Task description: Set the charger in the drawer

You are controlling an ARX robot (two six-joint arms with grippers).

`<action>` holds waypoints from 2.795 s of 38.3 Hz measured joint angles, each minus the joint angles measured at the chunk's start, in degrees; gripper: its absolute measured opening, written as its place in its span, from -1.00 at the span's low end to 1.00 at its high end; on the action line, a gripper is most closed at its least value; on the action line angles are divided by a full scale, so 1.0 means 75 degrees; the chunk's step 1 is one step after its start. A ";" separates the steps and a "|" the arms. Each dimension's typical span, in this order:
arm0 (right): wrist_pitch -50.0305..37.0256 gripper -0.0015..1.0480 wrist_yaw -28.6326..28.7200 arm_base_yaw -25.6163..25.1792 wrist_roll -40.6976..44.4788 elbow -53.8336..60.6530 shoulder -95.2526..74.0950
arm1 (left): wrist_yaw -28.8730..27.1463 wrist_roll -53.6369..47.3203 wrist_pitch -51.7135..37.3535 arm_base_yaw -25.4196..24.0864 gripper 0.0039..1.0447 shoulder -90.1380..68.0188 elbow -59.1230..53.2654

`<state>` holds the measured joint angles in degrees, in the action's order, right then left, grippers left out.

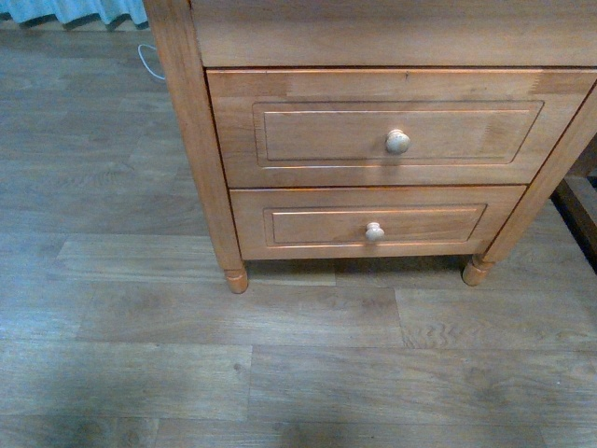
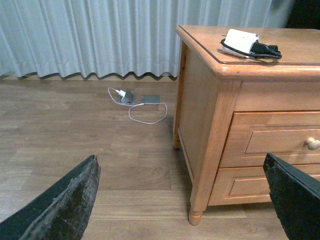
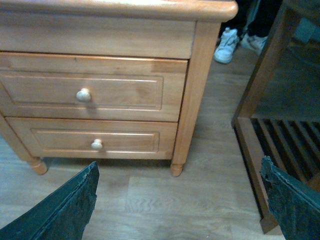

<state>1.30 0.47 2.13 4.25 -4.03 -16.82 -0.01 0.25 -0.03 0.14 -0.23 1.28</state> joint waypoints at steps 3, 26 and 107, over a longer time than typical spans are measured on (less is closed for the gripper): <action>-0.0612 0.83 -0.0227 0.0475 -0.0108 -0.0391 -0.1580 | 0.0000 0.0000 0.0000 0.0000 0.88 0.0000 0.0000; -0.3587 0.83 -0.2113 0.2314 -0.1329 -0.4307 -1.0229 | 0.0000 0.0000 0.0000 0.0000 0.88 0.0000 0.0000; -0.3815 -0.54 -0.2786 0.3028 -0.2017 -0.7962 -1.4577 | 0.0000 0.0000 0.0000 0.0000 0.88 0.0000 0.0000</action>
<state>-27.31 -20.43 24.84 -10.87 -63.75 -126.15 -0.01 0.25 -0.03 0.14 -0.23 1.28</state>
